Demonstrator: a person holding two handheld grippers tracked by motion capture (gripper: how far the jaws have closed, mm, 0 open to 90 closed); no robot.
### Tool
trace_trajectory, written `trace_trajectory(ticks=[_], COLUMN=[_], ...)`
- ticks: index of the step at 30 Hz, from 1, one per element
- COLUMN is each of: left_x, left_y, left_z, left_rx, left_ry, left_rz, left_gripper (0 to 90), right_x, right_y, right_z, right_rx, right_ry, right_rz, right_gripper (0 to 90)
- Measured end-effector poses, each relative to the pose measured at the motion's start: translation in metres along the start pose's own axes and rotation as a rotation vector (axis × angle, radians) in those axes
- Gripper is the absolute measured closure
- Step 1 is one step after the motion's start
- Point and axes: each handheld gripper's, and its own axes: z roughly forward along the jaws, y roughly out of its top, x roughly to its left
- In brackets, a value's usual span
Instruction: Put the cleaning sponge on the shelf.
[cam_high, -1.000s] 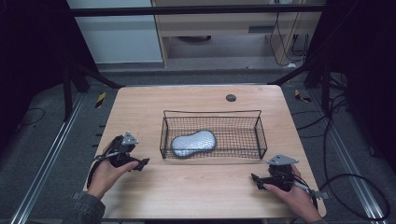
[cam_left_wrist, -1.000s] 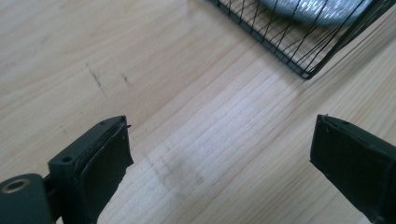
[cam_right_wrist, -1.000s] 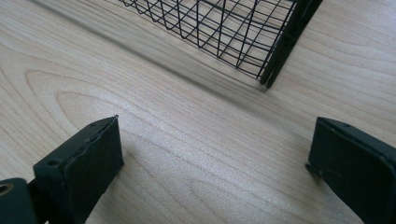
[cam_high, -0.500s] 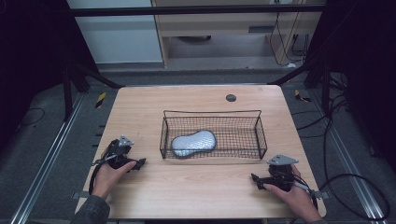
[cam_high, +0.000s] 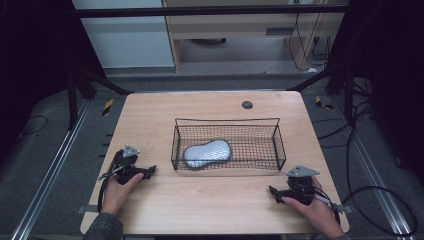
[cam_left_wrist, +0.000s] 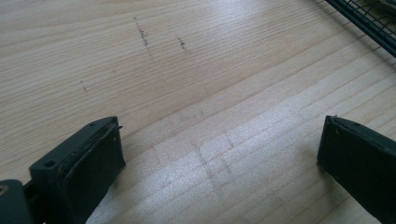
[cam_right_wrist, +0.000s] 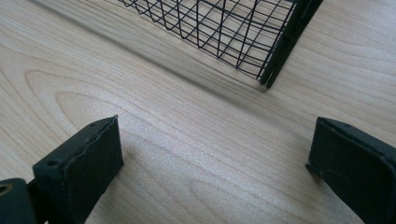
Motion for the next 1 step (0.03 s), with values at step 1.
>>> trace_trajectory(ticks=[1], left_x=[0.0000], left_y=[0.0000], left_z=[0.0000], left_rx=[0.000], left_ry=[0.000], left_rz=[0.000], left_gripper=[0.0], right_x=[0.0000], right_y=[0.0000], right_z=[0.0000], right_rx=[0.000], right_ry=[0.000], right_rz=[0.000], right_gripper=[2.9])
